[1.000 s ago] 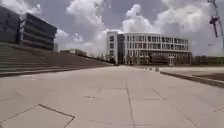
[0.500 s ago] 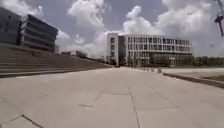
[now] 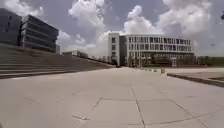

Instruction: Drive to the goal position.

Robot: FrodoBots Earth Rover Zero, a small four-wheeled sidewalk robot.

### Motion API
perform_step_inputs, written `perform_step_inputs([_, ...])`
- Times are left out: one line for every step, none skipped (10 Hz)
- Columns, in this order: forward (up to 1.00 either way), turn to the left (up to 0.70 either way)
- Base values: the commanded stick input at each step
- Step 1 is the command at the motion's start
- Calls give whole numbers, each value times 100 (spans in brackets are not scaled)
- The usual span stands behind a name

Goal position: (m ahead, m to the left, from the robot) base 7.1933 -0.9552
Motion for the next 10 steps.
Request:
perform_step_inputs([70, 1])
perform_step_inputs([70, 1])
perform_step_inputs([70, 1])
perform_step_inputs([70, 1])
perform_step_inputs([70, 1])
perform_step_inputs([70, 1])
perform_step_inputs([70, 1])
perform_step_inputs([70, 1])
perform_step_inputs([70, 1])
perform_step_inputs([70, 1])
